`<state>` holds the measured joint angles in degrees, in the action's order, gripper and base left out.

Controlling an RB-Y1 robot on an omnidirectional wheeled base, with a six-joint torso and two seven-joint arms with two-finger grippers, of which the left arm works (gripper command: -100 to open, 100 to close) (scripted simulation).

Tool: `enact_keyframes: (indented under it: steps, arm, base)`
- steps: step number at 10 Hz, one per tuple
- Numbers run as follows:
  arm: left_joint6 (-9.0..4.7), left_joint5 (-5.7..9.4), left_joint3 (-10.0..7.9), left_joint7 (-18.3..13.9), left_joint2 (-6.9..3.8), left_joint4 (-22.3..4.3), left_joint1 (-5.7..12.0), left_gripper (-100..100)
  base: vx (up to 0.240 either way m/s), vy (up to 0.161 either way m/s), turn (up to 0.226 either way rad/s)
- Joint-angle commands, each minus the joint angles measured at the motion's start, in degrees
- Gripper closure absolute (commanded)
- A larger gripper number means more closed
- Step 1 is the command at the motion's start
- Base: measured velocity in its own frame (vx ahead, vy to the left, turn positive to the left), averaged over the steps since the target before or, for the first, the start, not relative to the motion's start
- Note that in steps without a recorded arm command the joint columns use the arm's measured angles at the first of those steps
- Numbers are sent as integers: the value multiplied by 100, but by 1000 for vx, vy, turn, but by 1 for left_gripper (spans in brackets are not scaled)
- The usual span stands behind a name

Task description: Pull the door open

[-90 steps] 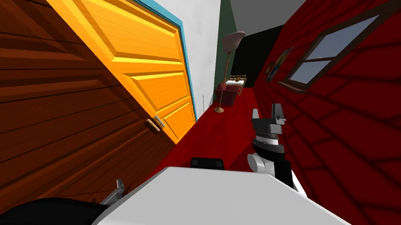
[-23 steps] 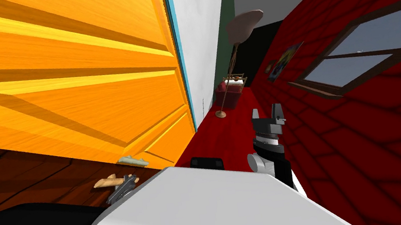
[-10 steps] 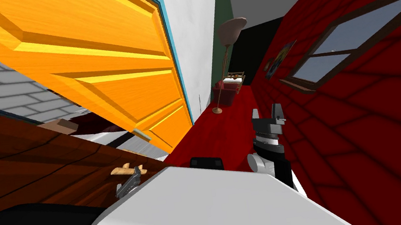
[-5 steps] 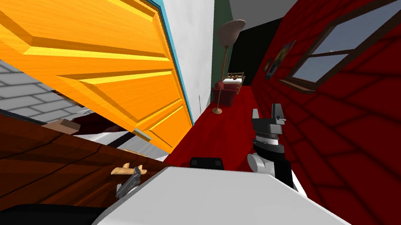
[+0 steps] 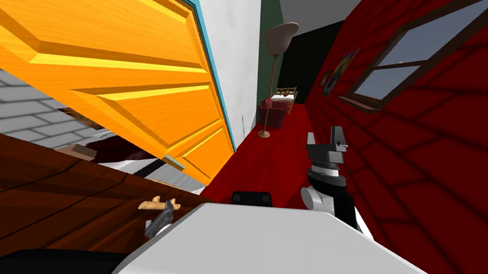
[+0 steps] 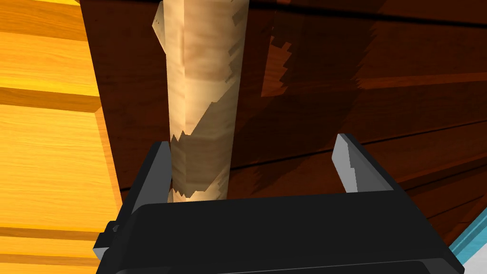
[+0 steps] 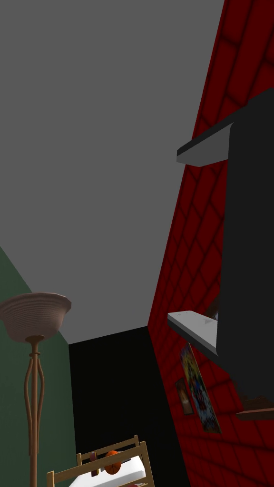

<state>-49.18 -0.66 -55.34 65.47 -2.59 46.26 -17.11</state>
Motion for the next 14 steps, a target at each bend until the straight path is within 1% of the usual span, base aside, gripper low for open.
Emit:
enact_keyframes:
  steps: [1, 3, 5, 12, 14]
  arm:
    - [19, 37, -57, -33, -30, -6, -60, 100]
    - [20, 52, -36, -88, -44, -9, -53, 100]
    - [20, 59, -26, -115, -51, -10, -50, 100]
    - [20, 59, -26, -115, -51, -10, -50, 100]
    - [20, 67, -16, -143, -58, -11, -46, 100]
  base:
    - [-151, -44, -17]
    - [-205, -27, -18]
    - [-129, -18, -23]
    - [-2, -1, 9]
    - [-65, 0, -27]
